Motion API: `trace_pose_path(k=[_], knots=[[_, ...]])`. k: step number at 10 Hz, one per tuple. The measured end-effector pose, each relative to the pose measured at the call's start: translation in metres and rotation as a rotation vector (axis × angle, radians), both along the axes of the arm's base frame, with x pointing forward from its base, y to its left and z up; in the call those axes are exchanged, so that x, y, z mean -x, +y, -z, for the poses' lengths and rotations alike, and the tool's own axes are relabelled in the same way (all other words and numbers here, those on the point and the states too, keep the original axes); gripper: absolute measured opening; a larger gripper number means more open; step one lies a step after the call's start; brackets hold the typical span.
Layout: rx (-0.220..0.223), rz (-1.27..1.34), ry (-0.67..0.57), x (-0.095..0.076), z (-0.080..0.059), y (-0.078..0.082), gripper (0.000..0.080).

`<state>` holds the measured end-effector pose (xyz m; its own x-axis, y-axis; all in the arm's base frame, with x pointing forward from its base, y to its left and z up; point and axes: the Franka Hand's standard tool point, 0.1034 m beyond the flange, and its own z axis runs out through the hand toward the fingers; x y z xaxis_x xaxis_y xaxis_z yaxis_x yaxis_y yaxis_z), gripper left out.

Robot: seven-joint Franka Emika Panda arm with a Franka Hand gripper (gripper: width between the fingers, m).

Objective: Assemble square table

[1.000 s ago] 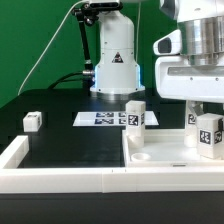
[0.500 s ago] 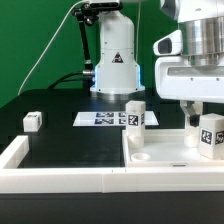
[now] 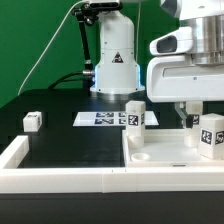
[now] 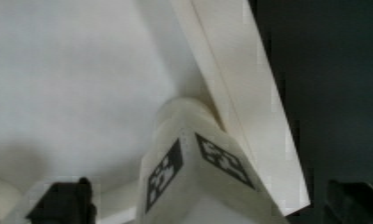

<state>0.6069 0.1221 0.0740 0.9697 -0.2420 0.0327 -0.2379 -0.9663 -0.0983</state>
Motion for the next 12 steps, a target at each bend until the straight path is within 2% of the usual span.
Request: trace_pose_path(k=[4,9,11,12], knots=[[0.049,-0.408,0.008,-0.0035,-0.0002,0.0031,0.0649],[0.070,-0.611,-0.020,-0.0054,-0.0004,0.0004,0.0637],[0.071,-0.609,-0.020,-0.0056,-0.0003,-0.0004,0.0285],[0.071,-0.607,-0.019,-0.0056,-0.0001,-0.0009,0.0290]])
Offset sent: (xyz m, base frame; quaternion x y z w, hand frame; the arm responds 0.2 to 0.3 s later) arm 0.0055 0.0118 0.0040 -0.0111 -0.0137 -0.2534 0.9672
